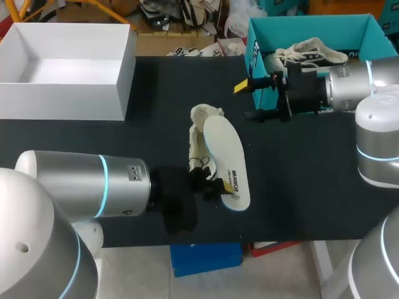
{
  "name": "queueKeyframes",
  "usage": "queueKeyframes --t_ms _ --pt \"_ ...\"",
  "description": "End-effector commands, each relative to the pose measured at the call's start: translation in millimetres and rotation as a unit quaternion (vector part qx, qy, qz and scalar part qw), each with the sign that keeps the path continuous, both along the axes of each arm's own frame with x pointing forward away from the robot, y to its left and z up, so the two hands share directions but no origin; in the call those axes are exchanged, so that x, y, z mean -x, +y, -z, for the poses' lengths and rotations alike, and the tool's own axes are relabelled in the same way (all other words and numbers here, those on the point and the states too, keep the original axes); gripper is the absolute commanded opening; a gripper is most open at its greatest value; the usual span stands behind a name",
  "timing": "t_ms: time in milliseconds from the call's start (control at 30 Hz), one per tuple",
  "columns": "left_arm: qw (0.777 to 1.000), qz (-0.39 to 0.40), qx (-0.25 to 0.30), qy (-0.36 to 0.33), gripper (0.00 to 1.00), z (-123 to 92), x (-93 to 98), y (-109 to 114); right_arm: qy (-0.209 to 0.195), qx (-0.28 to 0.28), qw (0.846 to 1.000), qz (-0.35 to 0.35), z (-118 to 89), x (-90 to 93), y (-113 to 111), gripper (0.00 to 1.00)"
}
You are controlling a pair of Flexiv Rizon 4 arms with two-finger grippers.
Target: Take the shoe out of the shoebox, open the shoe tongue, remove and reinsert the insole, then place the shoe into the shoebox
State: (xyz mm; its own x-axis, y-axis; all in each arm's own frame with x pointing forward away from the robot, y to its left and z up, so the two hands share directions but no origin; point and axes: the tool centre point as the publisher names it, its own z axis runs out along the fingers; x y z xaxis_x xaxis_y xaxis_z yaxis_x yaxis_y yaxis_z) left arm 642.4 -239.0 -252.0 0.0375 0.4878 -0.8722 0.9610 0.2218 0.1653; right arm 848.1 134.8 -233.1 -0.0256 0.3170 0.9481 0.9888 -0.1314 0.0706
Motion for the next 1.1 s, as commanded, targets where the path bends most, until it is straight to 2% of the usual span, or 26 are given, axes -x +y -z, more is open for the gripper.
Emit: queueKeyframes --t_ms 33,367,500,700,867,1100 --pt "0.957 0.072 0.276 -0.052 0.00 -1 -4.1 14 0.000 0.000 1.000 0.002 1 0.0 2 1.00" --pt "0.955 0.077 0.280 -0.055 0.00 -2 -0.8 13 0.000 0.000 1.000 0.002 1 0.0 2 1.00" --pt "0.944 0.068 0.319 -0.036 0.00 11 4.3 12 0.000 0.000 1.000 0.002 1 0.0 2 1.00" --pt "0.938 0.065 0.339 -0.026 0.00 24 7.7 7 0.000 0.000 1.000 0.002 1 0.0 2 1.00" --pt "0.929 0.077 0.359 -0.052 0.00 22 -2.9 4 0.000 0.000 1.000 0.002 1 0.0 2 1.00" --pt "0.926 0.091 0.360 -0.070 0.00 18 -29.3 5 0.000 0.000 1.000 0.002 1 0.0 2 1.00"
